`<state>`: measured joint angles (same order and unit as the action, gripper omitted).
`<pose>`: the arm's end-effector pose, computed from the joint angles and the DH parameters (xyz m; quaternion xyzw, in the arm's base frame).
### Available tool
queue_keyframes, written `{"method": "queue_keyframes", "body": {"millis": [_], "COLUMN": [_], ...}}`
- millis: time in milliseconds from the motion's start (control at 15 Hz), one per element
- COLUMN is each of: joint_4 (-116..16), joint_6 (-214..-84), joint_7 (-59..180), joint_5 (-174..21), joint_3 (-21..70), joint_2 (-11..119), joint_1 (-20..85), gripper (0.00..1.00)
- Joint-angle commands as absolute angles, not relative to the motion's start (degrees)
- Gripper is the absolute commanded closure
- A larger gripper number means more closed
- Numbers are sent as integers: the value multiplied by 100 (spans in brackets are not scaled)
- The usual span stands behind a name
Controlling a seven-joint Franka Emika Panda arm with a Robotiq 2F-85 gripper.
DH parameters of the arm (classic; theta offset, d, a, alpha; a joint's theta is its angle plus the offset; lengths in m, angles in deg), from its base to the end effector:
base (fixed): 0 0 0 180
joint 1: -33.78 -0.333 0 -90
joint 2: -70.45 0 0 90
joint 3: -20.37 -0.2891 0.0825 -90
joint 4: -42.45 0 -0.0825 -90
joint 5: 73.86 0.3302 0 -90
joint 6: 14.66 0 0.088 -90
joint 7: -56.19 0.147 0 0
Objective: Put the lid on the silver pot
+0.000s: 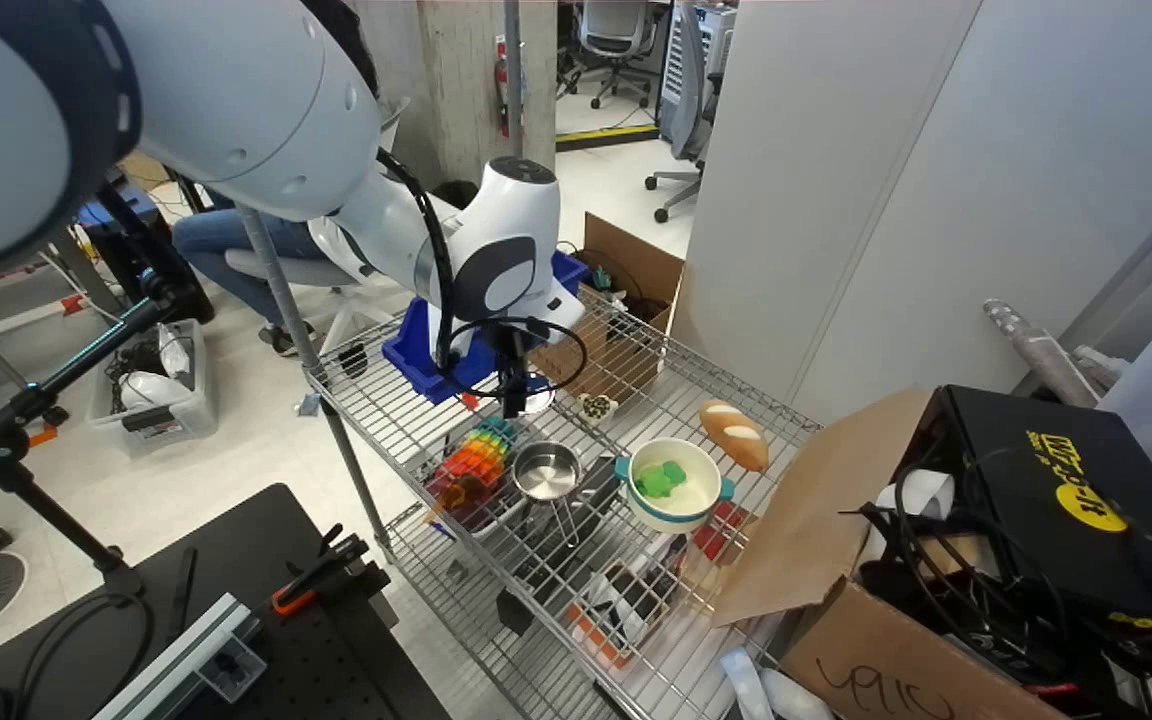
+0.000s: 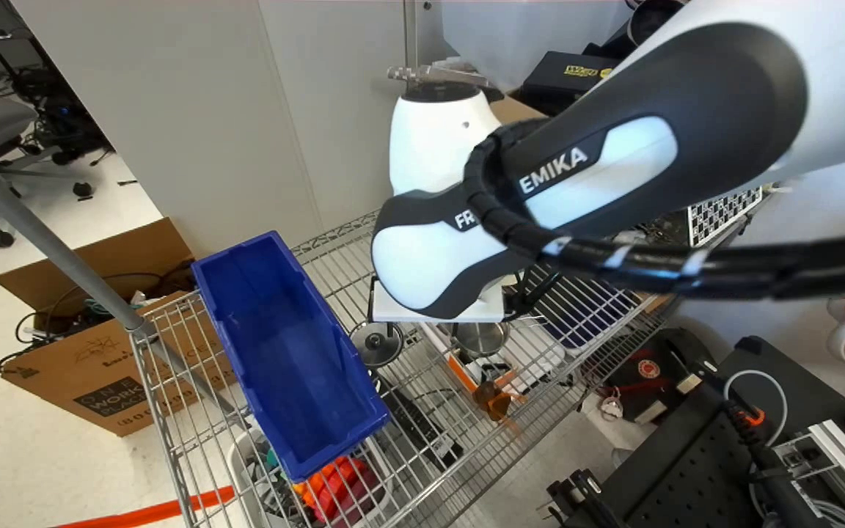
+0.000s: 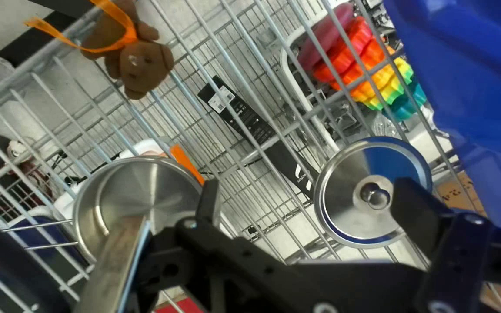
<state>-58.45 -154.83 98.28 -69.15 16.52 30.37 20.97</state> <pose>0.5819 0.1747 0.1493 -0.9649 0.2581 0.0294 0.0383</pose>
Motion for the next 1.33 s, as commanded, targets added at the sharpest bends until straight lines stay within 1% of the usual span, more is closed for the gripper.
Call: {"method": "queue_keyframes", "body": {"millis": [0, 1000, 1067, 1133, 1200, 1267], "joint_4": [-5171, -3503, -3405, -3329, -3241, -3176], "joint_6": [-15666, -15385, -15331, -15278, -15219, -15186], "joint_7": [10314, 11227, 11264, 11298, 11341, 11374], "joint_5": [-6899, -6914, -6912, -6912, -6923, -6942], "joint_3": [1981, 2177, 2172, 2171, 2179, 2193], "joint_2": [2425, 1117, 1045, 983, 924, 871], "joint_1": [1709, 1413, 1409, 1405, 1393, 1377], "gripper": [0, 0, 6, 23, 31, 32]}}
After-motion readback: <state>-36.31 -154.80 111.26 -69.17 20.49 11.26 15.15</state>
